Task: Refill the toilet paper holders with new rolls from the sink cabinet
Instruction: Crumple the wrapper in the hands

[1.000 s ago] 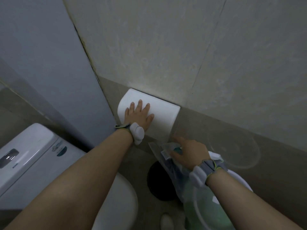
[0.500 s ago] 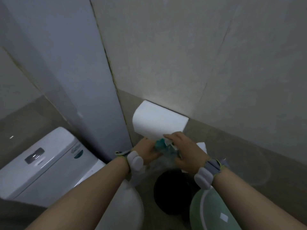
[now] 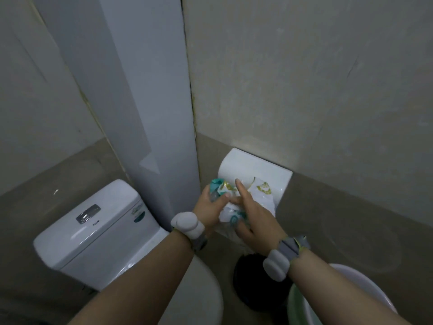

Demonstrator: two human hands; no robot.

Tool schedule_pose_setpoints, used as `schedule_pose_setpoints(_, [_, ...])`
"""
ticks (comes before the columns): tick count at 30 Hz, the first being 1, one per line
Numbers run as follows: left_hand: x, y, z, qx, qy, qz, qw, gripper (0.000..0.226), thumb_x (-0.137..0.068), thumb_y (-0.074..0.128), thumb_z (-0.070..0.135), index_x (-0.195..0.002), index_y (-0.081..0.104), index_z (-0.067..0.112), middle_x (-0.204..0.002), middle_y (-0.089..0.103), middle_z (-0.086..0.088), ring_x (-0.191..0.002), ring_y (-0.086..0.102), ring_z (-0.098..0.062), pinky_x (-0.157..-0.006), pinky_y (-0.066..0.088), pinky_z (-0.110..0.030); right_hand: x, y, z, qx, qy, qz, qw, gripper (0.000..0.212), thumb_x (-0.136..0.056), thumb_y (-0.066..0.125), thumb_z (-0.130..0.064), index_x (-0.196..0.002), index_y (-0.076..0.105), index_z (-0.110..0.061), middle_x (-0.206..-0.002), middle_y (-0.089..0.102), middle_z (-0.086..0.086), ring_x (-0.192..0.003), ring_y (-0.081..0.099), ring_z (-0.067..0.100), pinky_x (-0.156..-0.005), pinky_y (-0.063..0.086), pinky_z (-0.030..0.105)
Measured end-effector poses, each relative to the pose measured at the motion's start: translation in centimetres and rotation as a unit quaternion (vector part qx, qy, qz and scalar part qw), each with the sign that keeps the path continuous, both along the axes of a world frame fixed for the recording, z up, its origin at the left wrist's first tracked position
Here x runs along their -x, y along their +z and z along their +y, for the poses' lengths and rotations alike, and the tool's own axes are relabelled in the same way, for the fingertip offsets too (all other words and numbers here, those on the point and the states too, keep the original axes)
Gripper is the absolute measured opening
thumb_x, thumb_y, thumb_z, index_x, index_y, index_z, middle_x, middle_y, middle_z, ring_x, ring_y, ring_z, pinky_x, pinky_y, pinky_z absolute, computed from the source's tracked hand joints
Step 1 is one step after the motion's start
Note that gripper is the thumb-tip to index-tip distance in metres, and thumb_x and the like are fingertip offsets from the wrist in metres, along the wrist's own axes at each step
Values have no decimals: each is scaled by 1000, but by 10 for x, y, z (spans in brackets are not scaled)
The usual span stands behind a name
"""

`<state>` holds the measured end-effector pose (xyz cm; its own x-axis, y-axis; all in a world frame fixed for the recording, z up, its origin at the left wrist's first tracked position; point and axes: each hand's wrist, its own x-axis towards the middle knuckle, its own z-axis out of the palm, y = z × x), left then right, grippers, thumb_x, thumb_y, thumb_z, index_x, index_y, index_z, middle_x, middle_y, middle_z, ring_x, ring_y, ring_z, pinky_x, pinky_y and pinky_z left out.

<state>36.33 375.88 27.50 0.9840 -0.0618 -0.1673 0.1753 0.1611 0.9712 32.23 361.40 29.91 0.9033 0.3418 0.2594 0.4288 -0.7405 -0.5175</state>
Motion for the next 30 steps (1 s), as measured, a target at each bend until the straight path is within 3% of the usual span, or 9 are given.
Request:
schedule_pose_setpoints(3, [5,1,22,-58,1,-5,998,43,-89,56,-3,-129,44,6,-115,59,-15,-94,61,-18,-73,54,-19,6,1,9,12,1,12,1000,71,-76,44,-15,-145,26,-18,-141,47,11,-129,41,24,-106,20,17])
schedule_pose_setpoints(8, [15,10,35,-19,-30,21,999,42,-84,45,-18,-124,49,-5,-112,59,-20,-100,57,-29,-85,51,-35,13,-8,12,24,-83,89,992,84,-81,63,-29,-148,13,-21,-157,14,10,-145,13,22,-118,16,34])
schedule_pose_setpoints(11, [25,5,41,24,-74,65,995,39,-82,40,-18,-110,59,1,-103,61,-21,-94,58,-33,-89,48,-43,21,-7,12,-47,-63,178,981,88,-77,72,-33,-147,20,-20,-151,31,5,-137,31,16,-112,26,28])
schedule_pose_setpoints(14, [36,-1,41,61,-117,74,989,38,-81,41,-16,-93,62,13,-89,63,-16,-86,59,-31,-83,48,-40,32,-11,13,-139,-39,223,964,61,-77,74,-18,-131,45,-19,-127,58,4,-114,56,16,-100,44,34])
schedule_pose_setpoints(17, [42,-10,34,-137,-79,-43,986,40,-86,53,-4,-113,50,25,-114,52,-7,-106,51,-22,-90,43,-31,38,-15,13,-116,-102,183,971,28,-77,68,-15,-101,57,-26,-96,66,-2,-89,62,17,-78,48,33])
schedule_pose_setpoints(21, [56,-16,28,-351,-90,-257,896,82,-78,65,26,-147,20,18,-149,23,-9,-135,30,-19,-109,30,-34,44,-20,6,-32,-223,145,964,17,-79,61,-27,-96,55,-25,-96,70,5,-90,63,28,-73,48,33])
schedule_pose_setpoints(24, [65,-23,13,-412,-219,-216,857,114,-64,78,47,-150,7,18,-157,9,-10,-145,12,-23,-115,25,-41,48,-18,4,-142,-197,165,956,14,-78,65,-16,-87,56,-22,-85,67,3,-81,61,21,-68,44,28])
schedule_pose_setpoints(27, [64,-27,-1,-339,-203,-151,906,99,-73,76,29,-149,14,12,-151,26,-11,-138,29,-22,-112,29,-32,55,-20,2,-217,-93,208,949,18,-82,65,-8,-98,62,-14,-93,66,8,-84,60,17,-75,48,34])
schedule_pose_setpoints(30, [56,-37,-16,-263,-182,-64,945,67,-84,67,18,-140,33,1,-136,46,-12,-129,44,-27,-100,35,-14,58,-37,-19,-173,-62,197,963,38,-87,61,-8,-124,56,-7,-119,58,16,-111,53,27,-99,42,41])
